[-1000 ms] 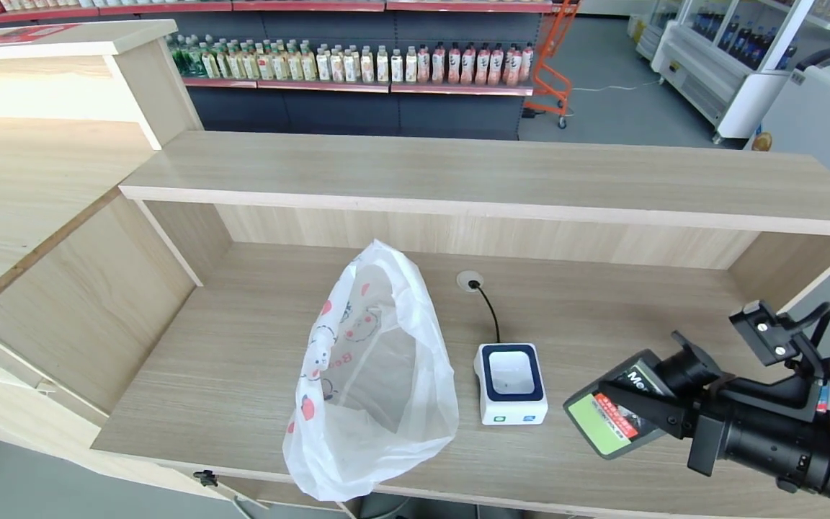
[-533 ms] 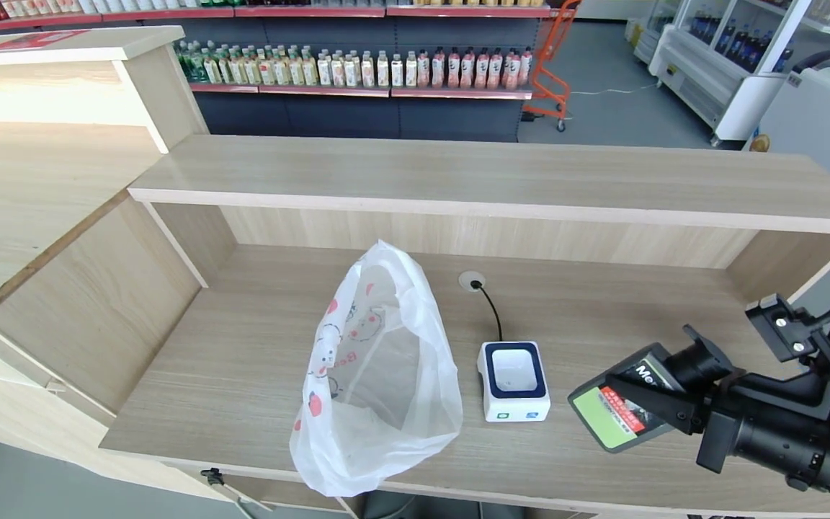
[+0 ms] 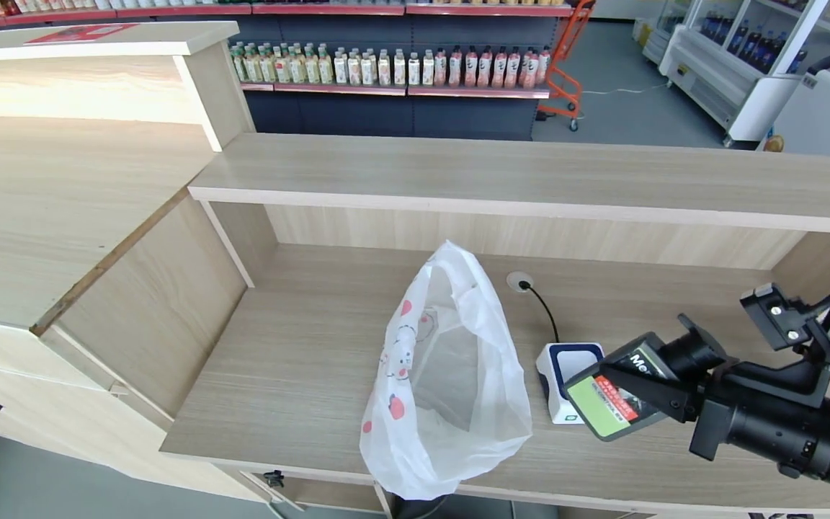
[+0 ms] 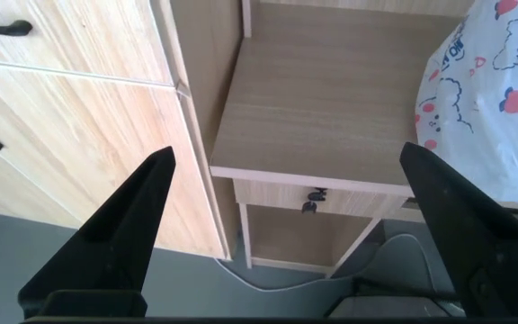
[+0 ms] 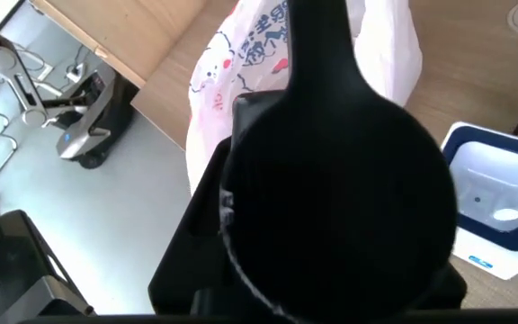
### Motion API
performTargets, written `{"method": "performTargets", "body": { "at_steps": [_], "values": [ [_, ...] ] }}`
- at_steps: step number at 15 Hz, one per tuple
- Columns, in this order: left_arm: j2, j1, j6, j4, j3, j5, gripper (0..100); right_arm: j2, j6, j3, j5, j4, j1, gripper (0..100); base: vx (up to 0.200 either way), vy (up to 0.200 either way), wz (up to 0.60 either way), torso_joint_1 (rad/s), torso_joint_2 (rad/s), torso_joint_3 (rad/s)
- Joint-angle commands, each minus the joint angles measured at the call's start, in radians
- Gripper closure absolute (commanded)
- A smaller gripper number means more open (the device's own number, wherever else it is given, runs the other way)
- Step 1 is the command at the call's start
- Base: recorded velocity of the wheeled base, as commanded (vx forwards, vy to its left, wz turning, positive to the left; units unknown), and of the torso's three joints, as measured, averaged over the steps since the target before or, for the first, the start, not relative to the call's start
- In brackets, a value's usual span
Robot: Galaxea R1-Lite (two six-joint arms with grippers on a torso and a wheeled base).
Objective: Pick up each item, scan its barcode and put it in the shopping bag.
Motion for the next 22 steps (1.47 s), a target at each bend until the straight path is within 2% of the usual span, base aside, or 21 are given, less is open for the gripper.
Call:
{"method": "performTargets", "body": {
  "at_steps": [1, 5, 9, 13, 17, 22],
  "values": [
    [0.000, 0.000, 0.001, 0.000, 0.000, 0.001, 0, 0.065, 0.000, -0.053, -0.002, -0.001, -0.001, 100, 0.000, 0.000, 0.00, 0.000, 0.00, 0.000],
    [0.000, 0.000, 0.001, 0.000, 0.000, 0.001, 0, 0.259, -0.066, -0.188, -0.039, -0.005, -0.001, 100, 0.000, 0.000, 0.00, 0.000, 0.00, 0.000],
    [0.000, 0.000, 0.001, 0.000, 0.000, 0.001, 0, 0.501, -0.163, -0.399, -0.120, -0.016, 0.061, 100, 0.000, 0.000, 0.00, 0.000, 0.00, 0.000],
    [0.000, 0.000, 0.001, 0.000, 0.000, 0.001, 0, 0.682, -0.184, -0.447, -0.136, -0.168, 0.139, 100, 0.000, 0.000, 0.00, 0.000, 0.00, 0.000],
    [0.000, 0.000, 0.001, 0.000, 0.000, 0.001, 0, 0.802, -0.235, -0.514, -0.136, -0.177, 0.157, 100, 0.000, 0.000, 0.00, 0.000, 0.00, 0.000],
    [0.000, 0.000, 0.001, 0.000, 0.000, 0.001, 0, 0.912, -0.334, -0.671, -0.134, -0.168, 0.179, 100, 0.000, 0.000, 0.00, 0.000, 0.00, 0.000]
  ]
}}
